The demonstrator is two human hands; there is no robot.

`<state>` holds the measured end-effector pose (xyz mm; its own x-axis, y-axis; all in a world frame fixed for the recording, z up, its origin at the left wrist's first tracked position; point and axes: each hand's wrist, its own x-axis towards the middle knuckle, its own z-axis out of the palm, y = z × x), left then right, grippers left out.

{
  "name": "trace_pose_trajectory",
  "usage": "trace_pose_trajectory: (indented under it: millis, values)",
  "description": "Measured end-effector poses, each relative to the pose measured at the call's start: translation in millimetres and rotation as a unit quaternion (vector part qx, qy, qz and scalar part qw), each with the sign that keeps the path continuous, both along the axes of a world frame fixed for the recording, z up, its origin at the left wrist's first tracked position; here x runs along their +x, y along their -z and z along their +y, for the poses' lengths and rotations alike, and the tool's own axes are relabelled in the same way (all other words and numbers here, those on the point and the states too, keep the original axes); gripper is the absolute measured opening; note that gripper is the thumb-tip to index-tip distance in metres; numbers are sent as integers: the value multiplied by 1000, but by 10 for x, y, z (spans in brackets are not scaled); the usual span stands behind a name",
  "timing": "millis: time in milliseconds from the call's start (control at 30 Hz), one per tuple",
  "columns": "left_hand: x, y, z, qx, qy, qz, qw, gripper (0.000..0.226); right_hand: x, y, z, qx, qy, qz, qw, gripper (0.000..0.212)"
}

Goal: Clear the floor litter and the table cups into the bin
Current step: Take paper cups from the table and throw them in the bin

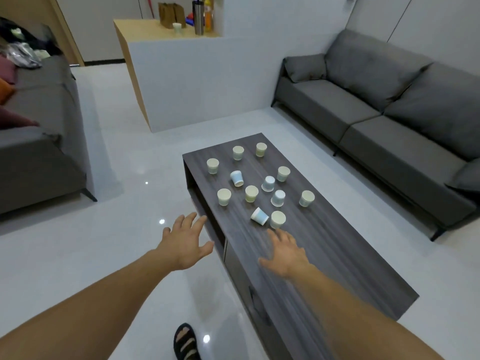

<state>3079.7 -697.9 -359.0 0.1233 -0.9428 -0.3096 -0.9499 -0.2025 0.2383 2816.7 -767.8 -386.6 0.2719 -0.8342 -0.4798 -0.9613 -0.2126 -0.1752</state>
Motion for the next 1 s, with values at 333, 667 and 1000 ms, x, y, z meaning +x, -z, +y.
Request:
trace_pose_trajectory:
  millis: [333,667,1000]
  values:
    - [125,87,-1452,40,125,22,991,78,93,285,-980,35,101,8,994,95]
    - [-97,707,-2801,101,161,41,981,83,-90,1097,-2370,84,106,14,991,92]
    - [-528,1742,-3557,167,180,115,962,82,-280,2353,-3009,121,73,54,988,98]
